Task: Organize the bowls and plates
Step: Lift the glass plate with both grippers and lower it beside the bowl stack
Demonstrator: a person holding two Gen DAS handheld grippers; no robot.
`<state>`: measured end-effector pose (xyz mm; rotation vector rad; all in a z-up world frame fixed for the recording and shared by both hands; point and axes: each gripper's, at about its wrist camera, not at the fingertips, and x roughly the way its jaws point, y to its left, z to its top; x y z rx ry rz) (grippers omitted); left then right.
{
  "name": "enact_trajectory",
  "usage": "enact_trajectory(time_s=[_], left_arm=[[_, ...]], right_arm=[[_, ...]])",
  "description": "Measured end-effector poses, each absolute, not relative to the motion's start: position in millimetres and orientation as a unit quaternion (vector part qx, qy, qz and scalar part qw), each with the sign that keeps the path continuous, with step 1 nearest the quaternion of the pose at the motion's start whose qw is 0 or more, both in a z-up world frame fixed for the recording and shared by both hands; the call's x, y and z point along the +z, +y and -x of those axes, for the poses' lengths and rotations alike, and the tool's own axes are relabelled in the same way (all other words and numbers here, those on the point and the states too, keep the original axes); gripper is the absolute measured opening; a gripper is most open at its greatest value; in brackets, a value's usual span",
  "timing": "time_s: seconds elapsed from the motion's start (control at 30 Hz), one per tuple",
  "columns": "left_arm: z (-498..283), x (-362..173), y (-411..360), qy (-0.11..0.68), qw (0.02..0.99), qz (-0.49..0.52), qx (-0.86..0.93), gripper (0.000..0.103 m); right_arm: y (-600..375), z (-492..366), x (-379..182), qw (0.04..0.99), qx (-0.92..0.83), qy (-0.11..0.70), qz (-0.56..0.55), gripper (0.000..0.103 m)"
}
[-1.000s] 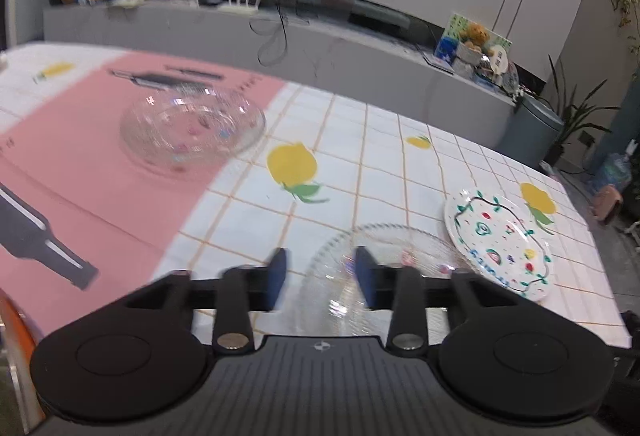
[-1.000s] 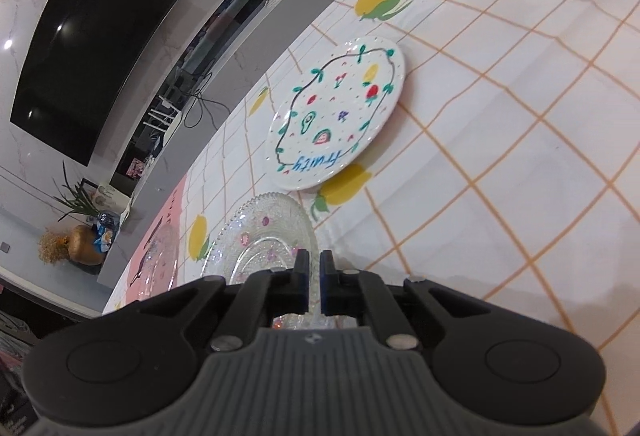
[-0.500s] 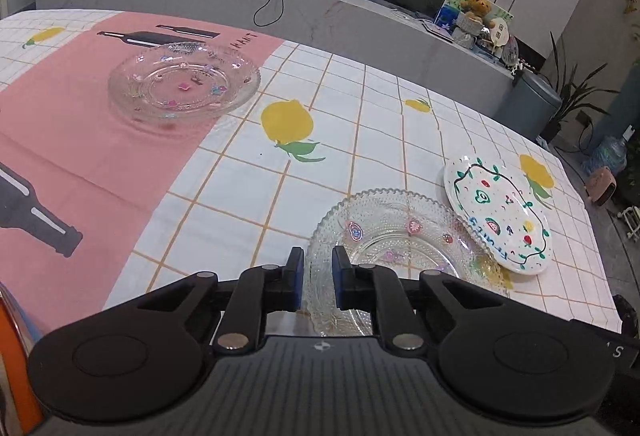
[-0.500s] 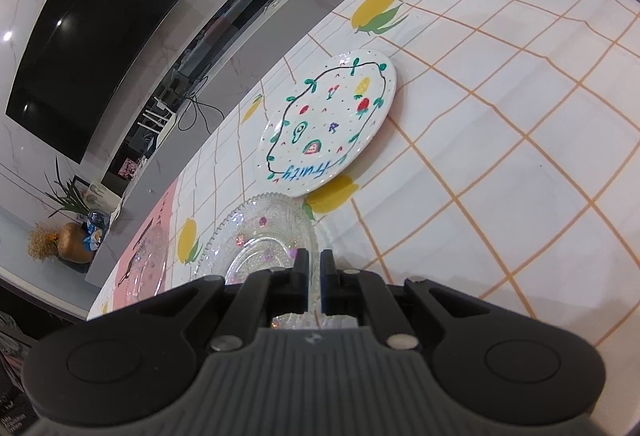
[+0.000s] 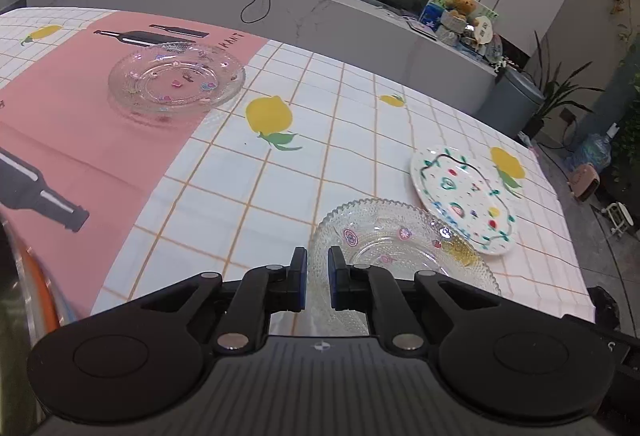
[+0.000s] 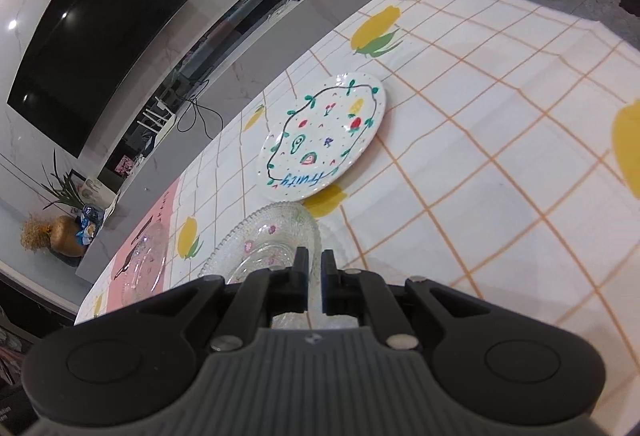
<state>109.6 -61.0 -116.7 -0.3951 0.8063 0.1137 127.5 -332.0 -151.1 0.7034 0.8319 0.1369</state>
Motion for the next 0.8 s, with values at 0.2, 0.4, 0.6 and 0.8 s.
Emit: enact_trajectory(time_s=[0.2, 0.4, 0.6, 0.8], left_arm=[[-88, -100, -62, 0.38, 0.904, 0.194, 0.039, 0.011], [-66, -93, -65, 0.382, 0.903, 0.197, 0.024, 0.011], [-39, -88, -59, 0.383, 0.901, 0.203, 0.018, 0.011], [-20, -95, -52, 0.394, 0.896, 0.202, 0.009, 0.011]], right_arm=[[-336, -105, -133, 0.859, 0.066, 0.392, -0.323, 0.003], [-341, -78, -120, 0.86, 0.056, 0.397, -0.315, 0.003], [-337, -52, -108, 0.865, 0.057, 0.399, -0.298, 0.004], [-333, -34, -109, 0.865, 0.06, 0.406, -0.288, 0.004]])
